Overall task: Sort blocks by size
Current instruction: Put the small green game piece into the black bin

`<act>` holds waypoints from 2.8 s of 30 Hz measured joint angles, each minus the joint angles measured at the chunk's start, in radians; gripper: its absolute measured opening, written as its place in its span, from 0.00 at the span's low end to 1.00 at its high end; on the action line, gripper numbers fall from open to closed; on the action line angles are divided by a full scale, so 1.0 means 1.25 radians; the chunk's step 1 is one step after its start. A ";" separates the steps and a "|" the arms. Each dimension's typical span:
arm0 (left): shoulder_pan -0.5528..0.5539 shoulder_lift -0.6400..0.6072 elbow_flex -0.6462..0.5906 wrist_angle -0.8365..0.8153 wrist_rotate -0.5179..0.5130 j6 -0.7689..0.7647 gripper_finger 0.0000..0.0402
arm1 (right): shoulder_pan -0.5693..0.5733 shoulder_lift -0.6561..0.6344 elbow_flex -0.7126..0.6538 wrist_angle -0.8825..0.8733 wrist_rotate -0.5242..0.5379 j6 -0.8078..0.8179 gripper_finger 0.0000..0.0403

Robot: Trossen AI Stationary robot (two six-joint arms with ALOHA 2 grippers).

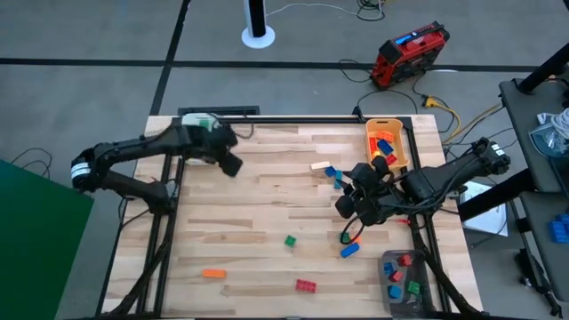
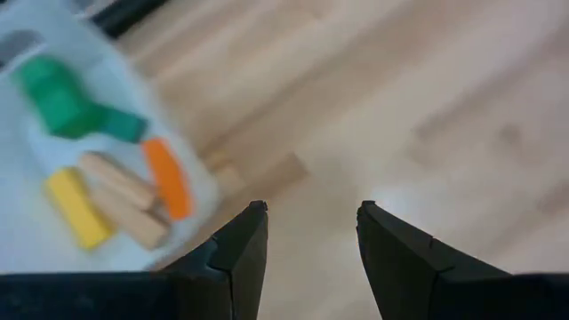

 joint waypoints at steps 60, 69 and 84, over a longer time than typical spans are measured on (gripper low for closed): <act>-0.404 -0.006 -0.001 -0.034 -0.004 -0.176 0.38 | -0.108 0.406 -0.084 0.003 -0.805 0.298 0.59; -0.404 -0.006 -0.001 -0.034 -0.005 -0.173 0.38 | -0.107 0.403 -0.118 0.118 -0.826 0.312 0.57; -0.404 -0.006 -0.001 -0.034 -0.005 -0.176 0.38 | -0.106 0.398 -0.127 0.180 -0.830 0.257 0.59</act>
